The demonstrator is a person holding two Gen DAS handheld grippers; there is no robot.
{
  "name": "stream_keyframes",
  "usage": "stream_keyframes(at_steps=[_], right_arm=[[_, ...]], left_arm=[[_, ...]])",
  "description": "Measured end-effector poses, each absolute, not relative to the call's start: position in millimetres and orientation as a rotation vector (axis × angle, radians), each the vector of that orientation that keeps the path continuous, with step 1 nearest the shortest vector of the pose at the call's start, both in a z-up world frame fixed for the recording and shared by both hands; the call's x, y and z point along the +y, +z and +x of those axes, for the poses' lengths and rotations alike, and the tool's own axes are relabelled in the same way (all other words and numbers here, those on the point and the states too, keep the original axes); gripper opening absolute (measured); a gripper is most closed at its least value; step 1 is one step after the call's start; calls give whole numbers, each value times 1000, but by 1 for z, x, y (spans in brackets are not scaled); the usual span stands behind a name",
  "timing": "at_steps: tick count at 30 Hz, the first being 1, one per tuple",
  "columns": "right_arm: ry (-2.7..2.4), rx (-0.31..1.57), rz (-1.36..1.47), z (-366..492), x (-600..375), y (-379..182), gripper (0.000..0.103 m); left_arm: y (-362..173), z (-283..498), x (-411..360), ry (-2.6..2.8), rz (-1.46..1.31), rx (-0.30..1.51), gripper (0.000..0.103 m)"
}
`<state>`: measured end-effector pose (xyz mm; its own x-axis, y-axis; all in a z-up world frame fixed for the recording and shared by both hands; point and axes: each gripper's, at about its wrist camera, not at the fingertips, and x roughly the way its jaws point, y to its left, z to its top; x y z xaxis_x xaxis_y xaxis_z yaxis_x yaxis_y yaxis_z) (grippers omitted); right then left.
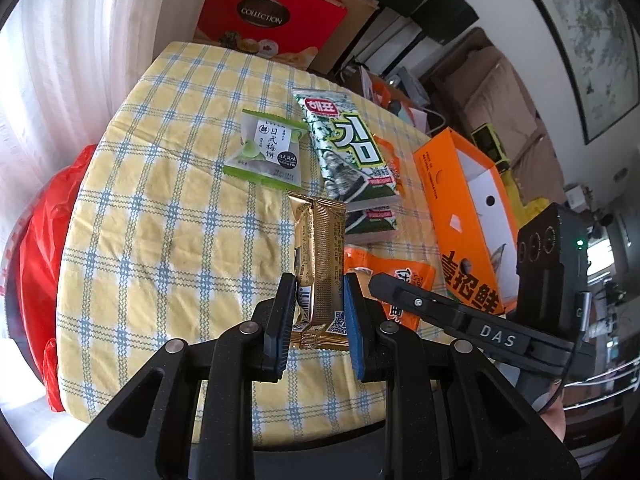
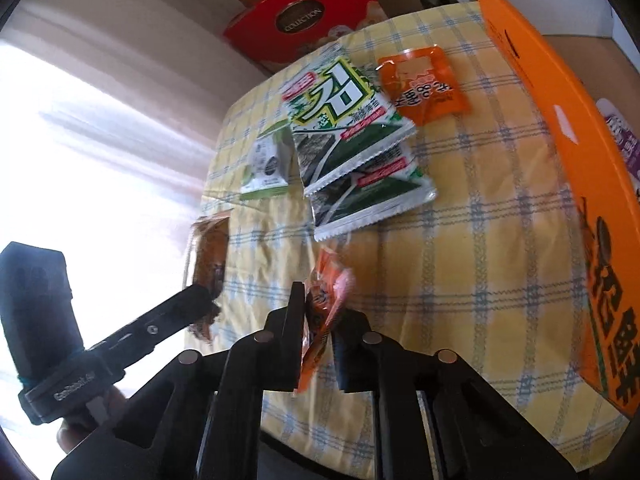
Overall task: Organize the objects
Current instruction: 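Carry the orange packet and wafer packet over the orange box with both tools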
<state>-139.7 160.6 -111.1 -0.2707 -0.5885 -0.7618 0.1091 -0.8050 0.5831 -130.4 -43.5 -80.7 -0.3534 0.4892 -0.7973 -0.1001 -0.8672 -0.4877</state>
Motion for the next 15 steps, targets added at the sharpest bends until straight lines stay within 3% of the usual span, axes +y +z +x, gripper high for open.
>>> stream_keyframes(at_steps=[15], right_arm=[[-2099, -703, 1414, -131, 186, -83, 11]], left_arm=[[-65, -127, -22, 2258, -1492, -472, 22]])
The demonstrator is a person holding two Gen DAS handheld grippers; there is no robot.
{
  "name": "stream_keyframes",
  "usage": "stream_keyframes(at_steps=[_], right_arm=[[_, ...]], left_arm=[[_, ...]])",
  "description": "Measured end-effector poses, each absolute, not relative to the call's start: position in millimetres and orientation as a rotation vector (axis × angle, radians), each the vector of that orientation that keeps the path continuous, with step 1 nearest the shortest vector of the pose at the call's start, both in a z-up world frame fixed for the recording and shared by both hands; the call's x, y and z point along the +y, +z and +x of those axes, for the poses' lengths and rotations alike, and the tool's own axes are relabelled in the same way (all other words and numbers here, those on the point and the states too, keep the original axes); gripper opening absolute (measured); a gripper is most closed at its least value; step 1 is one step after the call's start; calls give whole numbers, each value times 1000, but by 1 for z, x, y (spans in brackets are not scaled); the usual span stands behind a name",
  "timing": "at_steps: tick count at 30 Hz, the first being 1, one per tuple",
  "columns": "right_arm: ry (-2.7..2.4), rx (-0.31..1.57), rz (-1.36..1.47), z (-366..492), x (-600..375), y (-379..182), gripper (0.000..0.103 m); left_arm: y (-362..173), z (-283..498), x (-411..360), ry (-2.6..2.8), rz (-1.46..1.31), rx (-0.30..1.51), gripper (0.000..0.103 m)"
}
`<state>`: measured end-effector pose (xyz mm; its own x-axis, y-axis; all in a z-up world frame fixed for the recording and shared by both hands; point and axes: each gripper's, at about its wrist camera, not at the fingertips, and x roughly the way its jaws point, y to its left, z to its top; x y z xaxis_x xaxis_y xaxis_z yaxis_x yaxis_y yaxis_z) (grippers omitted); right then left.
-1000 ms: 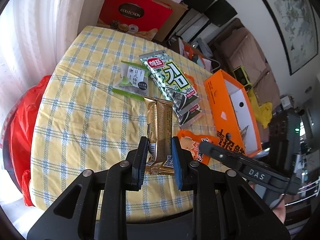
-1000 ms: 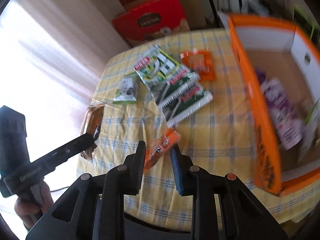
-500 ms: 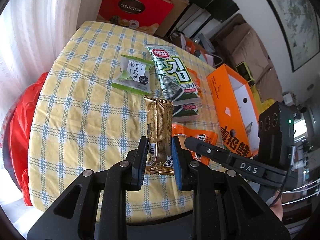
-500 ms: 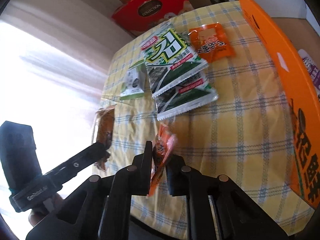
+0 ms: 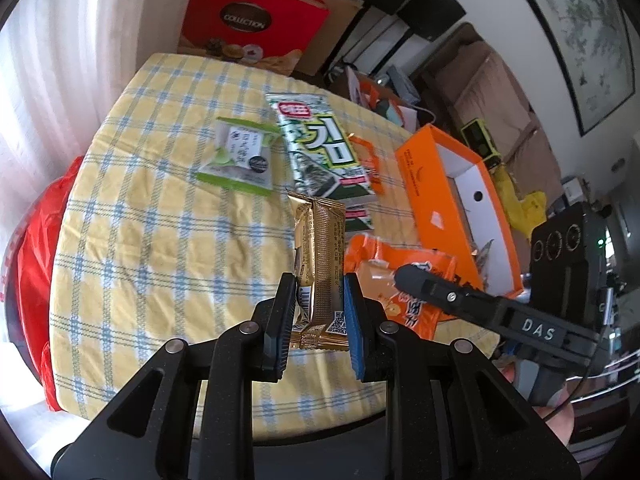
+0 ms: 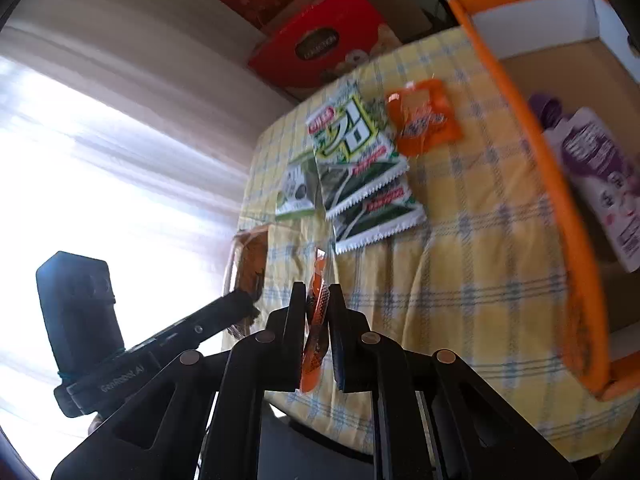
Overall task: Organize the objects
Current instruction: 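Carry the orange packet and wafer packet over the orange box with both tools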
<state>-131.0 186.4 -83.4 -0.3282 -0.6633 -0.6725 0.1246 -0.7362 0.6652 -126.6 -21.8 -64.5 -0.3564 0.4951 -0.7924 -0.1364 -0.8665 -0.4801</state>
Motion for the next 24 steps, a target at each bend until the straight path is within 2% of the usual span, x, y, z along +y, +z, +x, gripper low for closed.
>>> stream_keyframes(at_steps=[8, 24], right_arm=[[-2180, -678, 1355, -133, 214, -54, 11], [-2364, -796, 1264, -132, 330, -15, 11]], left_arm=[[-50, -129, 6, 2238, -1460, -452, 22], [-25, -141, 101, 2153, -1400, -349, 22]])
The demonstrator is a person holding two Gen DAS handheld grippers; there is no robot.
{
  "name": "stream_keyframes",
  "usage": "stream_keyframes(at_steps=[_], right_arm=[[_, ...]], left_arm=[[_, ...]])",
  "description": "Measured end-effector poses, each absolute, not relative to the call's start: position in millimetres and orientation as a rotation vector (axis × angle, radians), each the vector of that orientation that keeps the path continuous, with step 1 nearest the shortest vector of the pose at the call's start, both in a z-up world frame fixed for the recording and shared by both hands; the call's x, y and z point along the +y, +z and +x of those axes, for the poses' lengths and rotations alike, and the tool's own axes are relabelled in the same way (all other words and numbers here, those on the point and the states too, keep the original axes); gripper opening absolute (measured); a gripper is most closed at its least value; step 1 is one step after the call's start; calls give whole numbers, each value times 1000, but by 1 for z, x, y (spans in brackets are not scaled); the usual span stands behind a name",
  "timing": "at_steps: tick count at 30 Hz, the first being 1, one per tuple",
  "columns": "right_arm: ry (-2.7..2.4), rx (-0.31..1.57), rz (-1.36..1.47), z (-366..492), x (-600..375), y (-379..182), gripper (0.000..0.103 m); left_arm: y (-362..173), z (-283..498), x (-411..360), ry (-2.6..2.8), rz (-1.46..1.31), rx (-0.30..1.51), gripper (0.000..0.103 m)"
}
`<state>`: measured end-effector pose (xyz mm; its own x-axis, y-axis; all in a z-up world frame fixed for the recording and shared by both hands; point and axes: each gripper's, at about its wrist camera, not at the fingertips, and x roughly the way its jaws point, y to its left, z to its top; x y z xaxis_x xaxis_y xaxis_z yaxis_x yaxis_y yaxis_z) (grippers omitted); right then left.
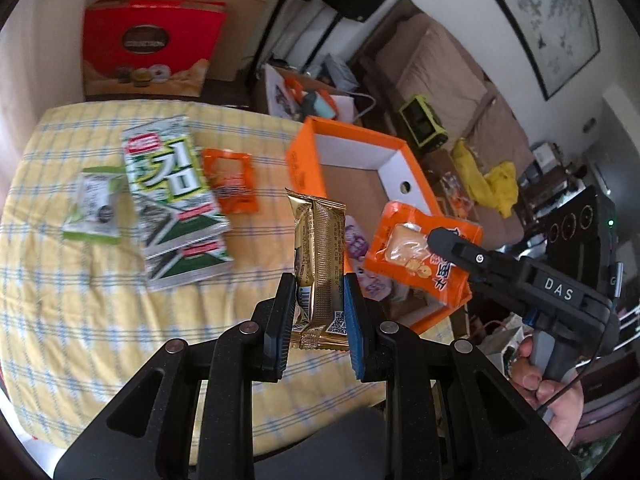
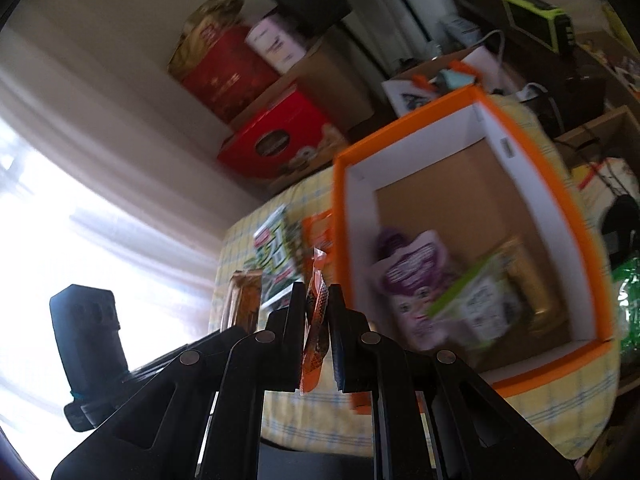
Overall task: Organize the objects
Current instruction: 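Carry the orange packet and wafer packet over the orange box with both tools, then open both tools to drop the two packets into the box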
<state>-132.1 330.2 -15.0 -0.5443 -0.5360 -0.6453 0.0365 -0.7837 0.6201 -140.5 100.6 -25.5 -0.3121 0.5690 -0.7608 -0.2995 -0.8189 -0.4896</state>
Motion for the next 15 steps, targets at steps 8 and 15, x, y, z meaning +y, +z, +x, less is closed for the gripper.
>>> stream_keyframes(at_steps=[8, 15], right_arm=[[-2420, -874, 1260, -127, 374, -18, 11], [-2451, -929, 1269, -136, 397, -29, 12]], left_arm=[[-30, -144, 148, 2087, -1415, -320, 22], [-37, -153, 185, 2058, -1427, -277, 22]])
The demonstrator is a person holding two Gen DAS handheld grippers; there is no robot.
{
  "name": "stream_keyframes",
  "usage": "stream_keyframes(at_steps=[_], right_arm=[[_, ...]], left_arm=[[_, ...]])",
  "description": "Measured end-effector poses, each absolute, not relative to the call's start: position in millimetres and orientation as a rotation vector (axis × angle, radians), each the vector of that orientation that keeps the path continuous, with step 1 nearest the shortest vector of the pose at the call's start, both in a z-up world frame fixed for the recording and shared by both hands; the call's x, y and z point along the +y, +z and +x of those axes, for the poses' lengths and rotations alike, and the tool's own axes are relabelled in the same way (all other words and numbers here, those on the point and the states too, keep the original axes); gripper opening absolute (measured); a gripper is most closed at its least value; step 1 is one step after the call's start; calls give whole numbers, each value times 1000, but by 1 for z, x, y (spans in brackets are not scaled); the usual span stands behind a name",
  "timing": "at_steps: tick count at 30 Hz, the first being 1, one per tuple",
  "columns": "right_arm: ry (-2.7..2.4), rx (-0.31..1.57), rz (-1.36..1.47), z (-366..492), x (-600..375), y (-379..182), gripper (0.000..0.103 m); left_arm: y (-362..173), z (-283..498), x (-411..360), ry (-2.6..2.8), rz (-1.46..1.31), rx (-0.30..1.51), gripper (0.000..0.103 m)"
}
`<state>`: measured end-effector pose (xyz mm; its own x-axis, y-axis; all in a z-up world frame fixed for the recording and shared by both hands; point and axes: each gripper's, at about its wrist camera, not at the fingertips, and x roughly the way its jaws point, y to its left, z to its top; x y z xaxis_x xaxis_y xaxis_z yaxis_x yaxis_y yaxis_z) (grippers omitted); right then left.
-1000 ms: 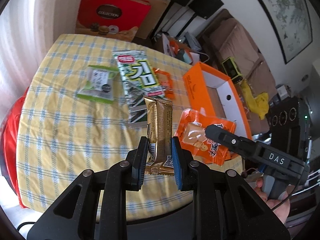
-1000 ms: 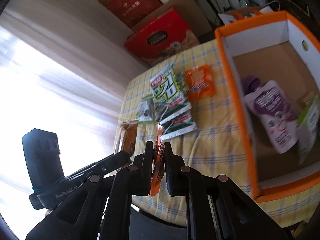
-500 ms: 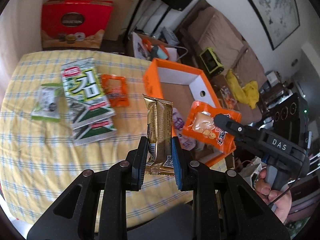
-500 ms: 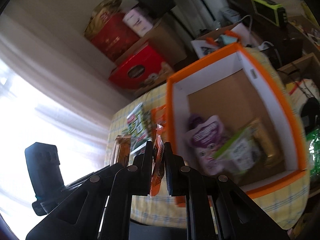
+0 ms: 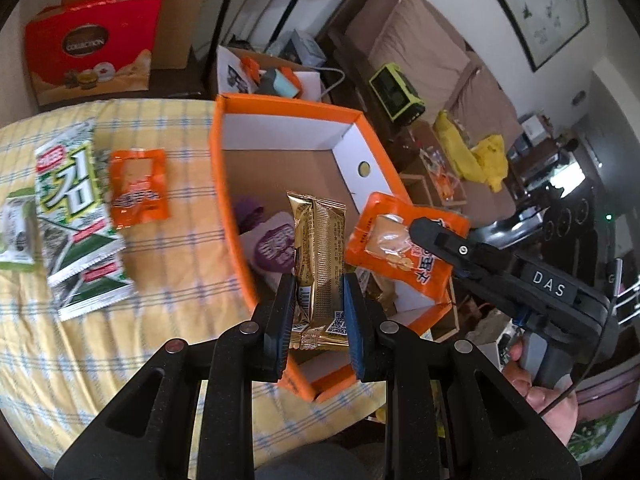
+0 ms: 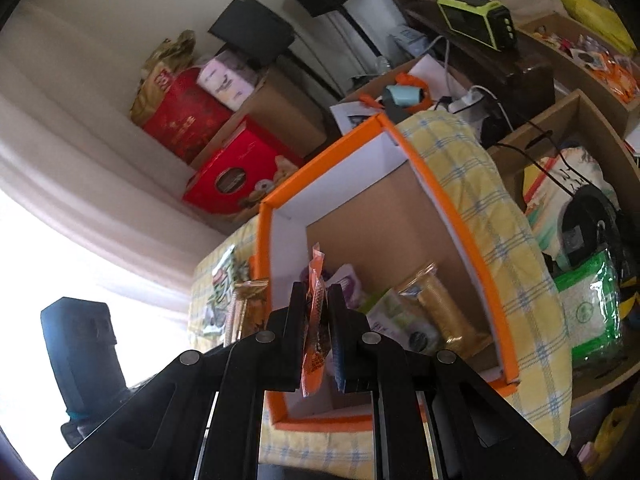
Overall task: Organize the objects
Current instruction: 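Open both tools to drop the two packets into the box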
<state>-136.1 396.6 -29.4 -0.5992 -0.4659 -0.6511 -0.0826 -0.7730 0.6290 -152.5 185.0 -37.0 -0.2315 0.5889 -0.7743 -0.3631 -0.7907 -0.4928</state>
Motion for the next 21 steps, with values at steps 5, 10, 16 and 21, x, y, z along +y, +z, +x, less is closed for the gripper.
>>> stream_keyframes(at_steps=[5, 10, 16, 21], right_arm=[[-2467, -936, 1277, -146, 402, -38, 12], [-2478, -914, 1303, -161, 400, -50, 15], [-2569, -793, 1348, -161, 397, -51, 36], [-2625, -732, 1327, -153, 400, -39, 45]], left_arm=[[-45, -159, 205, 2045, -1443, -261, 22], [-53, -163, 217, 2038, -1461, -246, 22], [-57, -167, 216, 2046, -1473, -247, 26], [-50, -168, 209, 2048, -1462, -272, 30]])
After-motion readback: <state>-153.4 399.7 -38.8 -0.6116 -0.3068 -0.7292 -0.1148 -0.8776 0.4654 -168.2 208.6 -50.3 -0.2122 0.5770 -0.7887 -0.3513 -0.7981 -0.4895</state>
